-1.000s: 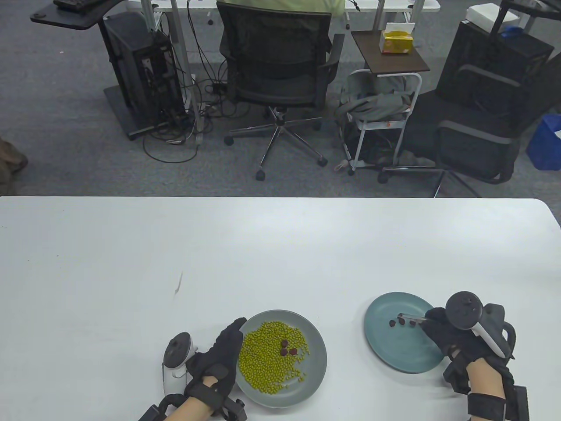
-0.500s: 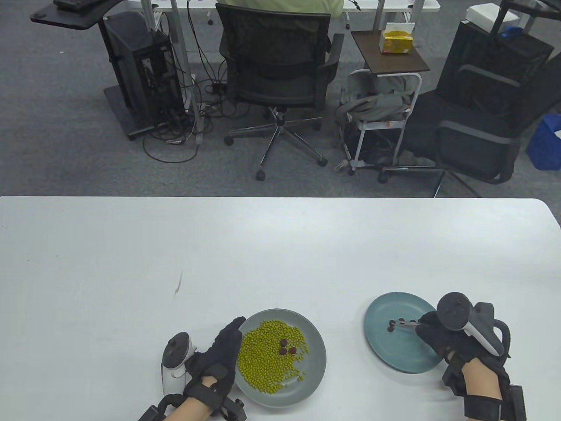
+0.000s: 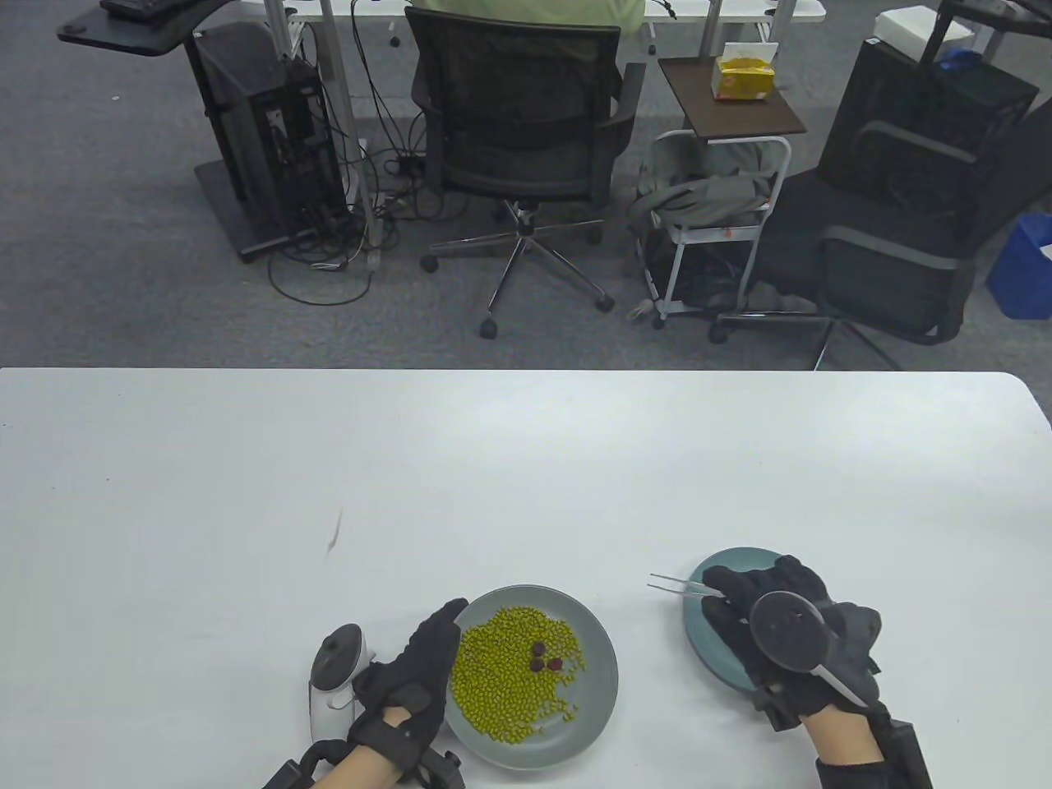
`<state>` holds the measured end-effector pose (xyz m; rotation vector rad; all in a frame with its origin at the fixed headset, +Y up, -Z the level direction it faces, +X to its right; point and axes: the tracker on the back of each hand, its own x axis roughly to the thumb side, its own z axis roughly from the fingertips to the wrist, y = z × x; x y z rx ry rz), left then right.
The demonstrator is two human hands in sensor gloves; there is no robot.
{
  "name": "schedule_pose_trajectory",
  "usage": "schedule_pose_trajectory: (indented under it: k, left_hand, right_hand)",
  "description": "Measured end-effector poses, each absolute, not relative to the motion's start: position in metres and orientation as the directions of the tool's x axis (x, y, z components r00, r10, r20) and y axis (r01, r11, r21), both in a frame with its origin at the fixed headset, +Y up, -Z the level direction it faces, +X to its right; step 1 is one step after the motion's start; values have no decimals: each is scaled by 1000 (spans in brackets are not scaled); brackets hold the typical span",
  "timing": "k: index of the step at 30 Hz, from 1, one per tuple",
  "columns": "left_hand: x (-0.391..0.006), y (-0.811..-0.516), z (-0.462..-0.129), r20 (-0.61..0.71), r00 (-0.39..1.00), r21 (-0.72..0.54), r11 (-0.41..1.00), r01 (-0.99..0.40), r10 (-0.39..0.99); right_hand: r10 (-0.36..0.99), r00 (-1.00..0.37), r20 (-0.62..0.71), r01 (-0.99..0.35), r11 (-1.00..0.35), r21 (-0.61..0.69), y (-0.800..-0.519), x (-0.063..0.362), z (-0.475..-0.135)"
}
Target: Pick cranberries with tweezers into plate
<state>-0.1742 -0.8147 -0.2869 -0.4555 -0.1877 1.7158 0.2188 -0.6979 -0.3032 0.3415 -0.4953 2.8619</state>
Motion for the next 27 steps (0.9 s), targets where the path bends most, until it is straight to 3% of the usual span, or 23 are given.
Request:
schedule_pose_trajectory:
  k: [9, 27]
  left_hand:
    - [-175, -814, -287, -201, -139, -365, -206, -908, 970]
    - [-174, -814, -288, -190, -117, -375, -182, -909, 975]
  right_hand:
    - [124, -850, 512, -311, -902, -298, -703, 163, -276]
    - [26, -827, 561, -249, -913, -324, -711, 148, -272]
